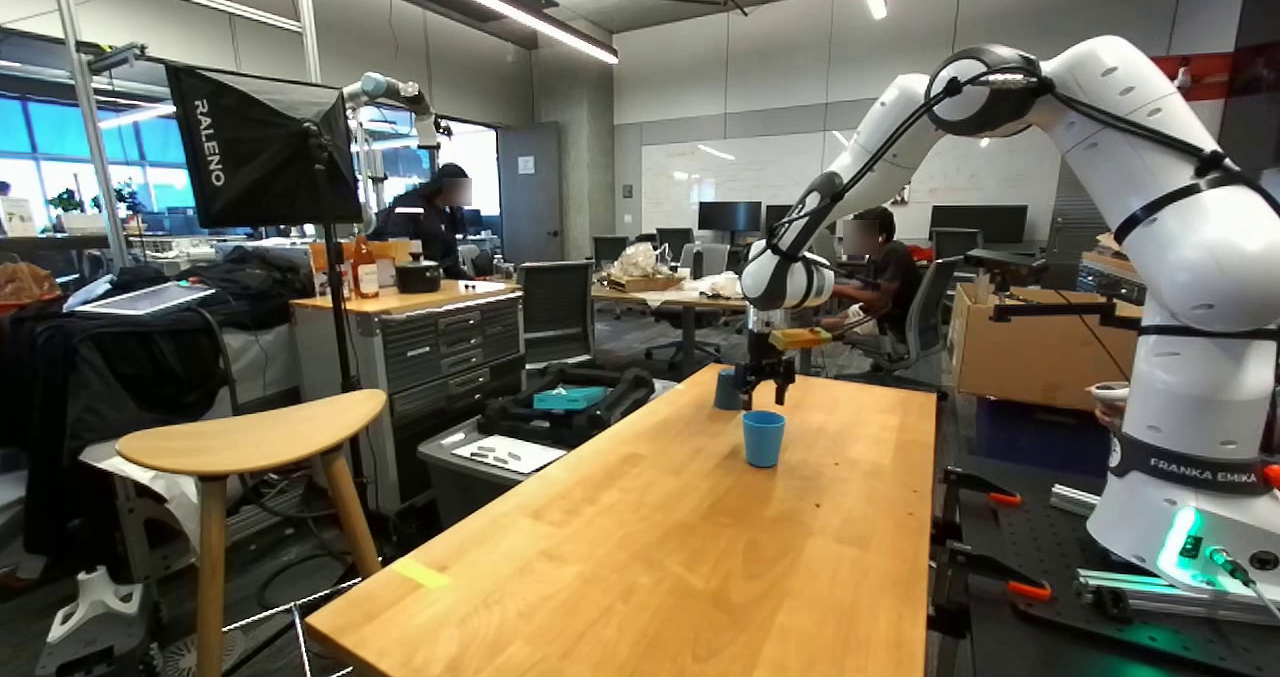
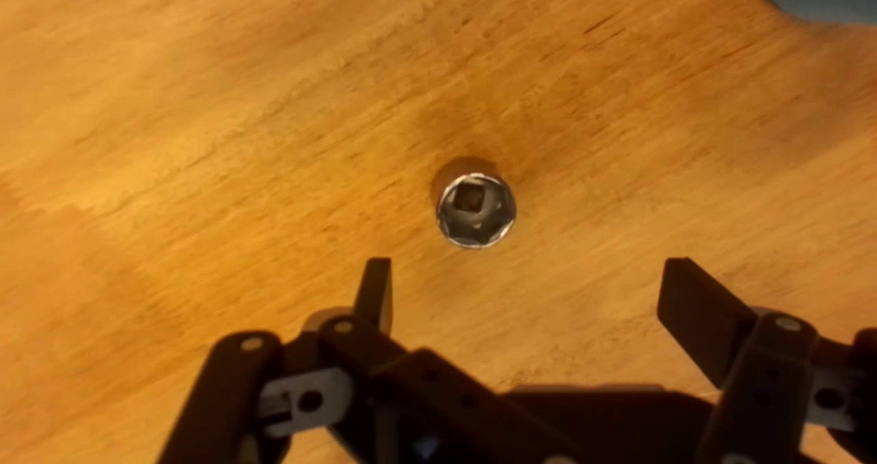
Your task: Pick up the silver block from the table and put it in the light blue cup.
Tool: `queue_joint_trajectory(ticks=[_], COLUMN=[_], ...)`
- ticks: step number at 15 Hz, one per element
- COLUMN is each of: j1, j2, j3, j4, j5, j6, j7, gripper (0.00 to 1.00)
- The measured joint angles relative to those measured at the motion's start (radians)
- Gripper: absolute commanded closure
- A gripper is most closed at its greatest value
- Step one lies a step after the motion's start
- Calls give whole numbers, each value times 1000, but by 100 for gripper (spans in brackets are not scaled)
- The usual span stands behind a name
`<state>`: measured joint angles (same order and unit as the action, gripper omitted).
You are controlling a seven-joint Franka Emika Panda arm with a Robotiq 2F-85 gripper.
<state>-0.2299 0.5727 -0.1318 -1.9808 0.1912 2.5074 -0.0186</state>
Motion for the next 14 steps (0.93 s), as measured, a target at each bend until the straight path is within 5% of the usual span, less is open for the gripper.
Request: queue_joint_trajectory(ticks=[4,5,7,14], j1=[-13,-15,-21,-63], j2=[16,18,24,53], j3=[17,19,19,23], j4=[3,3,3,4], j5=[33,36,41,90], j6=[-6,-8,-10,-45], j7=[19,24,29,35], gripper=[2,26,28,84])
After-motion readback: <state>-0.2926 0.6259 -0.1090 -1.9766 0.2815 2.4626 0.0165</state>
